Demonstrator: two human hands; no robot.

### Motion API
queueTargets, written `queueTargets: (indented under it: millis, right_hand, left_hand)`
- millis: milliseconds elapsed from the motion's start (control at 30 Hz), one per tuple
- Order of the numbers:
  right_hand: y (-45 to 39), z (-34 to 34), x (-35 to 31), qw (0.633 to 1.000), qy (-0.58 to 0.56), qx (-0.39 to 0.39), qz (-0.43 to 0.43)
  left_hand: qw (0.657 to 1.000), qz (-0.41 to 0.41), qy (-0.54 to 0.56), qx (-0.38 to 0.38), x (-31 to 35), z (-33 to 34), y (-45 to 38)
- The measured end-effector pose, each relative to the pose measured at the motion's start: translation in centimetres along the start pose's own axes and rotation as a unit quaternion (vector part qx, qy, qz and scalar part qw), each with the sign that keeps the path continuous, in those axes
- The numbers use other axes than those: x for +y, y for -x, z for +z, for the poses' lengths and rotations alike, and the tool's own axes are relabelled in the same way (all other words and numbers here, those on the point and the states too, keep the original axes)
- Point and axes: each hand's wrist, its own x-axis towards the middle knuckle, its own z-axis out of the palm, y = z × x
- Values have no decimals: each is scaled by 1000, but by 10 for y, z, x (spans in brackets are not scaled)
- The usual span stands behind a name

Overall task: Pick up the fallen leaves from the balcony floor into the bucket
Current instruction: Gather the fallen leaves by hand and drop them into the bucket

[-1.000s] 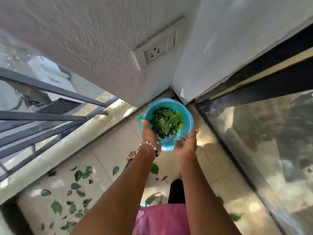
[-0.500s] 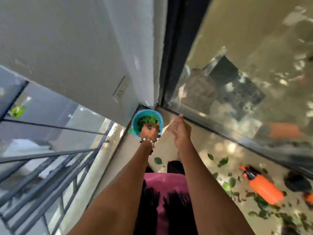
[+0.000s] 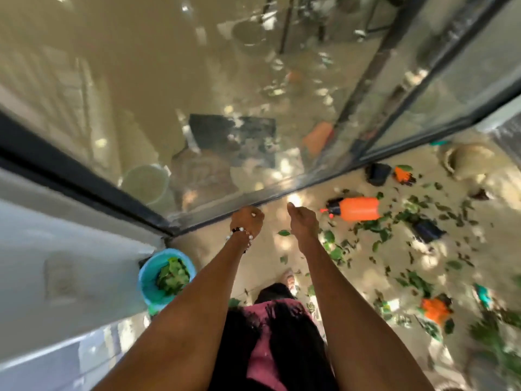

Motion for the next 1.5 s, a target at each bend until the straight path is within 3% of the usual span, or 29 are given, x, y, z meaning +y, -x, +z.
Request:
queueTargets:
  millis: [133,300,467,667,800,1000,1333,1500]
  right_hand:
    - [-31,-72,22,999,42,18,8]
    - [-64,-160,51,996,13,85,18]
    - [-88,-256,82,985,83,147,38]
    - [-95,-326,122,963,94,242,65]
    - [-111,-348,152,953,77,275,101]
    - [-153,-412,179,942,65,292,150]
    - [-260,-565,196,933,-16,317,172]
    - [-284,-622,223,928,-58,328,166]
  left_hand:
    - [979,109,-168,-45,84,43,12]
    - [937,205,-267,-91,161,120,0]
    - [880,279,-365,-123,233,209,8]
    - [816,369,-415,-163,283,292,18]
    - [754,420,-468,-188,309,345,21]
    - [709,445,-507,-206,355,432,2]
    - [699,442,-507,-242,477,589,-18]
    - [680,447,-524,-250,507,658,-1]
